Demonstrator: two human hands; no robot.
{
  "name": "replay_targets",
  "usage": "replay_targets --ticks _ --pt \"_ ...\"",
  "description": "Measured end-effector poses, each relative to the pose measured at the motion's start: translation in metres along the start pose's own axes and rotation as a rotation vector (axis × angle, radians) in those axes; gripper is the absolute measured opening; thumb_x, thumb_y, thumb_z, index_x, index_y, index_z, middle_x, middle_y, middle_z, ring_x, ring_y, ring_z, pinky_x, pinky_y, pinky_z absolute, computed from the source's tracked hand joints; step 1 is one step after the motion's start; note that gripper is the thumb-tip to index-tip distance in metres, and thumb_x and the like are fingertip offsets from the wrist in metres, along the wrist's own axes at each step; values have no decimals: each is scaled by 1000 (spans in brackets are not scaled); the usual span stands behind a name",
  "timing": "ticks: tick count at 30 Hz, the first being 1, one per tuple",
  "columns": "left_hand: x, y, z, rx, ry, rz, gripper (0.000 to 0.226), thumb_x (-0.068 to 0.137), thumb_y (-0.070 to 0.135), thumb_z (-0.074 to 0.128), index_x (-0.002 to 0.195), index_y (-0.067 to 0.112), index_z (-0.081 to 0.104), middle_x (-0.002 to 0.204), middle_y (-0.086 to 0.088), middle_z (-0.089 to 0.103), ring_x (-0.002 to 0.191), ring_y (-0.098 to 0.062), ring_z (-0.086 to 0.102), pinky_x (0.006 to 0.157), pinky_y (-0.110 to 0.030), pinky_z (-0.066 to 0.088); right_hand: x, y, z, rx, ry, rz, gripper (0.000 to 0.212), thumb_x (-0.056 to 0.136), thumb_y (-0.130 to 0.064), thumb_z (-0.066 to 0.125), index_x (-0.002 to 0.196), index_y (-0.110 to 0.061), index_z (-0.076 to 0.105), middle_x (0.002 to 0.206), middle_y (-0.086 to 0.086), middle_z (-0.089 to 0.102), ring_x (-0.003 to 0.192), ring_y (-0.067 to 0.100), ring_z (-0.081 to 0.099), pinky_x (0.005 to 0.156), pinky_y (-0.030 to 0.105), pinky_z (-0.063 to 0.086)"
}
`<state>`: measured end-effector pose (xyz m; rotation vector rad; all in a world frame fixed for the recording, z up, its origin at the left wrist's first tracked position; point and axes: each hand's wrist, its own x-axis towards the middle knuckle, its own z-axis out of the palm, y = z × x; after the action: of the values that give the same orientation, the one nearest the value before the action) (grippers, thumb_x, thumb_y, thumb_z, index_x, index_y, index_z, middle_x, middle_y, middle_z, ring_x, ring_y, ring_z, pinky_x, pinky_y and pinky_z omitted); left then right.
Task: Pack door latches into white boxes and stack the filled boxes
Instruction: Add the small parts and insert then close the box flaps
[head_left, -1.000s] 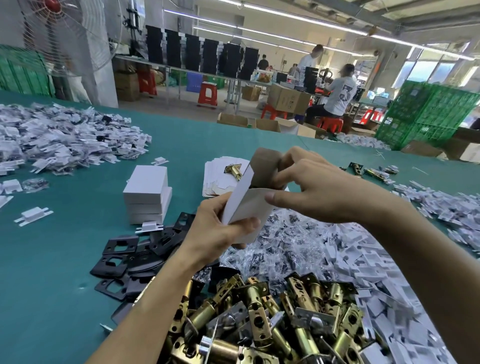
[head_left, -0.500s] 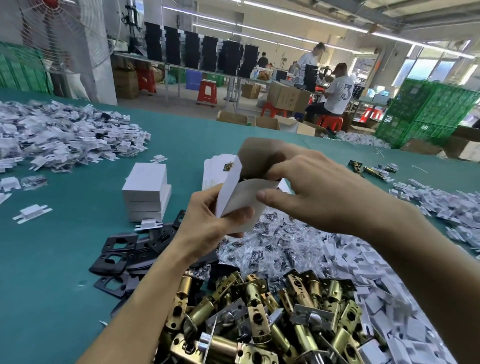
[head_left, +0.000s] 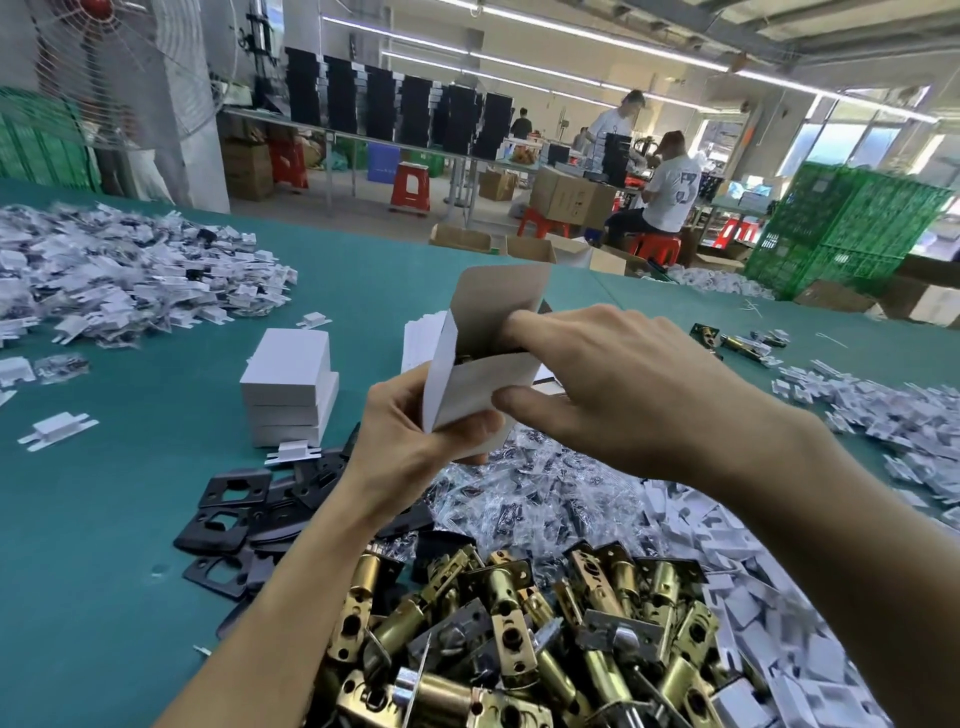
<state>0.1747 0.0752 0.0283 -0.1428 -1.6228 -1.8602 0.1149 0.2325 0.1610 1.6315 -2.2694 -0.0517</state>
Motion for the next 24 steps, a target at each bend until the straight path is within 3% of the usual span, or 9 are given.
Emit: replay_targets --ticks 2,4,7,8,10,12,13,18,24 --pt "1 0 -3 22 17 -33 30 74 10 81 100 26 78 95 -12 72 78 -31 71 58 -35 60 -1 6 8 146 65 -2 33 94 -50 45 118 -28 51 114 -10 58 95 14 57 72 41 49" --pt "4 1 -7 67 100 -73 30 72 15 84 100 20 76 96 -12 73 79 -33 72 56 -37 61 -1 12 21 301 261 22 34 92 -44 50 122 -28 54 113 -14 55 84 -3 50 73 32 50" --pt "9 5 -16 129 278 -103 39 69 24 87 104 16 73 100 -7 74 84 -27 74 55 -35 61 3 18 46 491 528 193 21 92 -33 55 109 -21 58 92 -11 58 73 -4 52 66 34 52" --pt "11 7 -20 135 325 -104 37 69 24 86 103 17 74 99 -5 74 84 -25 74 54 -35 61 5 21 55 545 475 272 15 94 -30 56 103 -19 59 86 -10 60 72 1 55 67 39 54" --pt "14 10 -28 146 399 -96 26 74 19 86 97 23 75 92 0 76 81 -22 75 53 -35 60 11 20 77 563 111 334 11 96 -28 59 102 -19 62 89 -6 68 76 10 62 76 43 57" --pt "16 13 -31 162 444 -84 22 76 15 86 92 26 74 86 4 77 76 -22 75 51 -34 60 18 8 100 523 -276 231 17 97 -28 61 110 -19 65 103 -1 70 86 11 64 86 42 57" --pt "16 14 -32 169 452 -76 22 76 14 86 91 25 74 84 4 77 75 -21 74 51 -33 59 23 -2 111 507 -380 166 19 96 -26 61 114 -19 66 108 1 70 92 13 65 89 42 56" --pt "16 16 -31 184 448 -66 20 77 12 85 88 24 74 83 0 76 74 -24 73 51 -36 59 55 -49 147 335 -478 -46 36 91 -25 64 128 -25 63 125 4 64 114 25 59 94 45 52" --pt "14 19 -34 129 408 -71 22 78 12 84 90 28 75 86 1 76 77 -25 74 52 -37 59 66 -56 157 103 -463 -157 38 91 -33 64 124 -15 60 120 9 61 109 30 60 83 41 53"
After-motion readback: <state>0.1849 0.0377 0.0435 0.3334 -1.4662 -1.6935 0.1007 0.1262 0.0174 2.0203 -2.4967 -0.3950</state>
